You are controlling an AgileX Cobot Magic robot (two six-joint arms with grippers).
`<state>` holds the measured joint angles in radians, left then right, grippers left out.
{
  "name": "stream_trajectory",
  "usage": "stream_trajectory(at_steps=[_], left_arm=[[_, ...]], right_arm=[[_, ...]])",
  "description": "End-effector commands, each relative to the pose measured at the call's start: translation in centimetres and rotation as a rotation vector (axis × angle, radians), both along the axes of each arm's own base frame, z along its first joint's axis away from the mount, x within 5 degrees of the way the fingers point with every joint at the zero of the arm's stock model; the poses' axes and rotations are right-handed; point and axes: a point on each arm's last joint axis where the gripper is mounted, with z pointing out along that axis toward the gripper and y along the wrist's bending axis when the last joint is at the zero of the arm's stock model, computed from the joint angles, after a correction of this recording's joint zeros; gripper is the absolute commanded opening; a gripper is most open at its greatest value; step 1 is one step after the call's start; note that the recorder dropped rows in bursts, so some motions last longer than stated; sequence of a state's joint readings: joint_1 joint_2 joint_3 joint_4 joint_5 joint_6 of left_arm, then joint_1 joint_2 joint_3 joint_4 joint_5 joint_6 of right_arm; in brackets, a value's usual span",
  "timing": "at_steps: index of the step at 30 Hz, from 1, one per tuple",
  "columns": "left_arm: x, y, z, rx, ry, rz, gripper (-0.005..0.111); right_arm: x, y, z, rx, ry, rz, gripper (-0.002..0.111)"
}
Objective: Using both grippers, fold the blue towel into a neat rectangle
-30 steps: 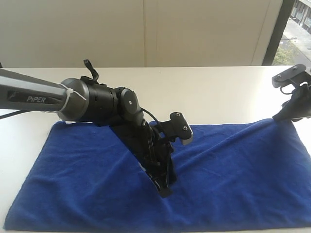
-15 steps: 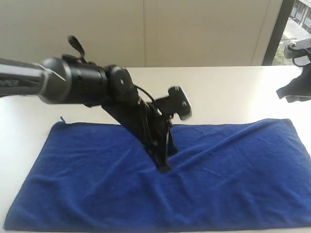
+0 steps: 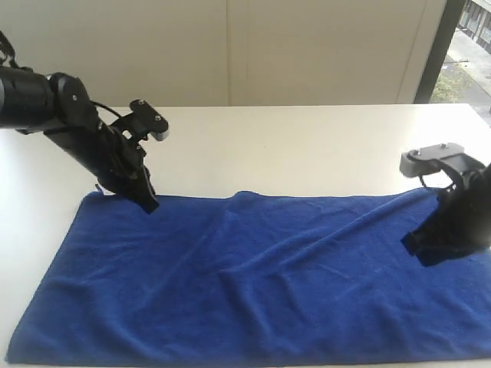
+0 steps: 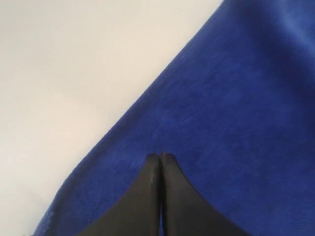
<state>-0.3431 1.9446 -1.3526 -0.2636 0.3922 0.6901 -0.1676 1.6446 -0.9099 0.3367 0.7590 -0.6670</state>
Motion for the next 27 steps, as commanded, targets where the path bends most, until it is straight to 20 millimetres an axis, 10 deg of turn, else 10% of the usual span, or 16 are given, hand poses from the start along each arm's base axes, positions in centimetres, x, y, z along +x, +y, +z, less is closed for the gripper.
stream_trajectory(at_steps=[1, 27], left_arm=[[0.9, 1.7, -2.6, 0.012, 0.037, 0.062, 0.000], [2.2, 3.8, -6.4, 0.102, 0.047, 0.054, 0.000]], right_arm=[[-2.5, -0.5, -2.6, -0.100, 0.104, -0.085, 0.000], [-5.1, -1.6, -6.8, -0.227, 0.405, -0.173, 0.000]])
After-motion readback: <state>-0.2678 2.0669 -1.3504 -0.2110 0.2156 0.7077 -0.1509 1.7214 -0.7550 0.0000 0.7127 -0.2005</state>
